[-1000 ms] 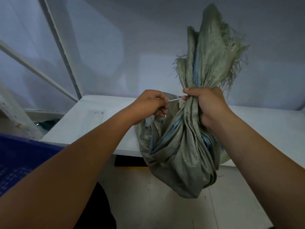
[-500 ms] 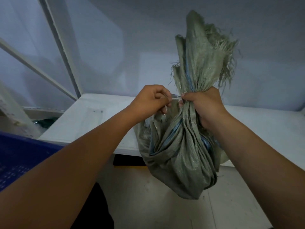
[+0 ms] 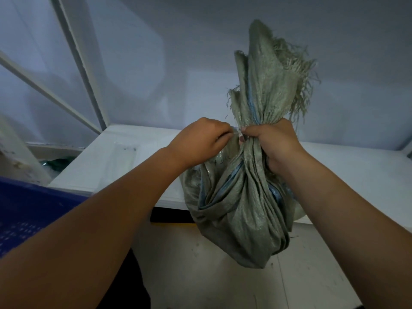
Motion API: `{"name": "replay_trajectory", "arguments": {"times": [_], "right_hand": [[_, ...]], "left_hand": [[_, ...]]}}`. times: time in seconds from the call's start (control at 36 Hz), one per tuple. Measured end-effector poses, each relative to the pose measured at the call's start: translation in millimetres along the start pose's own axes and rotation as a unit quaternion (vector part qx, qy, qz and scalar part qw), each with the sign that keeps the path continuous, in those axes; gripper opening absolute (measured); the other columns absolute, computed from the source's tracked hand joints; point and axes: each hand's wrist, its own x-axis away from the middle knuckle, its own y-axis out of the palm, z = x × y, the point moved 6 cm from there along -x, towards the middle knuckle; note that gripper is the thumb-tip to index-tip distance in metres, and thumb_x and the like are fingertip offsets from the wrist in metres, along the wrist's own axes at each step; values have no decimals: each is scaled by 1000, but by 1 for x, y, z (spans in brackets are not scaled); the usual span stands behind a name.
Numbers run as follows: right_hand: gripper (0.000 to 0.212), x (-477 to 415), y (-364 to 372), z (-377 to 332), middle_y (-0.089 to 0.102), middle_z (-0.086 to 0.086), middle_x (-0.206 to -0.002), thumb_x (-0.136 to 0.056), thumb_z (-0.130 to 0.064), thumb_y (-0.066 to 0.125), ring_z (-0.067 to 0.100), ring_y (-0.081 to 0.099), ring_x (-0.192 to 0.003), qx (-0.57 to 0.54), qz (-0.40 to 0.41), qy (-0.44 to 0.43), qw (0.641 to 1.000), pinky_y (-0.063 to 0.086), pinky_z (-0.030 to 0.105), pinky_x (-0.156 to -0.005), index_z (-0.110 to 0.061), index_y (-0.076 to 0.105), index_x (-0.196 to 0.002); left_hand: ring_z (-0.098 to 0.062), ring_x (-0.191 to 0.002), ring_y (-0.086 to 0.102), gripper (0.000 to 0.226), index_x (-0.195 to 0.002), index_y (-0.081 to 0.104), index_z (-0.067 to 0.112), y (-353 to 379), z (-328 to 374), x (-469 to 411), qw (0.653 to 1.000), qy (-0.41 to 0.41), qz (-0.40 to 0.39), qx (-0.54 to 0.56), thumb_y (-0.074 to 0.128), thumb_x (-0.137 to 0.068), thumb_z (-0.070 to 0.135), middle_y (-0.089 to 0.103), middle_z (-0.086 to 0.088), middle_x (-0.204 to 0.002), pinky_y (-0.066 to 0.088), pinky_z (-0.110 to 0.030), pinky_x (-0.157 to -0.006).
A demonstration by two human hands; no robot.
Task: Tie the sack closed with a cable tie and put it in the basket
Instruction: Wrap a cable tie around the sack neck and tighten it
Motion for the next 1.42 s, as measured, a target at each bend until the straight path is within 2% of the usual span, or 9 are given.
{"name": "replay_trajectory", "arguments": {"times": [0.17, 0.28, 0.44, 0.53, 0.83, 0.92, 1.03, 1.31, 1.42], "right_hand": [[56, -3, 0, 0, 76, 17, -99, -61, -8, 82, 33, 76, -85, 7, 10, -22, 1000, 63, 53, -79, 2, 68, -114], [58, -3, 0, -2, 76, 14, -102, -61, -10, 82, 31, 75, -88, 9, 21, -39, 999, 63, 51, -82, 0, 67, -116], [56, -5, 2, -1, 76, 15, -98, -58, -14, 84, 33, 75, -88, 15, 24, -40, 999, 62, 55, -84, 2, 70, -110], [57, -5, 2, -1, 76, 14, -100, -57, -17, 84, 33, 75, -89, 23, 31, -42, 998, 61, 54, -86, 0, 69, -109], [38, 1, 3, -5, 75, 19, -93, -70, -1, 82, 34, 75, -80, 24, 27, -39, 999, 63, 56, -75, 3, 66, -104], [37, 1, 0, -5, 74, 18, -94, -70, -2, 83, 33, 75, -78, 28, 35, -33, 998, 63, 55, -73, 0, 65, -103], [36, -1, -1, -2, 75, 19, -94, -71, -3, 82, 34, 76, -79, 31, 35, -29, 998, 63, 57, -74, 1, 67, -103], [36, 2, 1, -2, 75, 18, -96, -74, 1, 81, 34, 75, -81, 39, 23, -6, 999, 63, 56, -76, 2, 68, -108], [36, 3, 2, -2, 75, 18, -97, -75, 1, 80, 33, 75, -81, 45, 20, -3, 999, 63, 54, -77, 2, 68, -109]], "left_hand": [[-1, -60, 48, 22, -96, 71, 11, 5, -5, -2, 996, -58, 5, 63, 54, -99, 23, 57, 11, -70, 54, -39, -64], [0, -62, 57, 17, -91, 71, 22, 9, -11, -1, 976, -153, 17, 153, 57, -97, 30, 60, 19, -69, 58, -39, -72], [-21, -52, 68, 15, -94, 76, 3, 13, -14, 4, 889, -263, 54, 370, 65, -97, 13, 74, -3, -70, 59, -32, -60], [-23, -56, 70, 16, -96, 75, -4, 14, -12, 4, 872, -273, 54, 402, 69, -95, 11, 76, -12, -78, 58, -28, -59], [-26, -66, 73, 14, -96, 75, -3, 15, -8, 5, 876, -268, 17, 400, 62, -91, -4, 76, -13, -81, 65, -40, -74], [-21, -70, 77, 22, -99, 79, 8, 16, -9, 5, 913, -247, -18, 325, 64, -82, 10, 78, -3, -78, 64, -45, -80], [-14, -71, 78, 37, -101, 80, 14, 16, -8, 6, 922, -250, -36, 292, 61, -70, 24, 79, 0, -78, 63, -43, -82], [-3, -64, 73, 24, -91, 79, 25, 10, -4, 5, 955, -203, -34, 215, 61, -76, 30, 77, 7, -73, 63, -40, -76], [-11, -67, 71, 32, -91, 79, 20, 9, -2, 4, 967, -184, -24, 176, 57, -76, 38, 74, 4, -72, 62, -42, -72]]}}
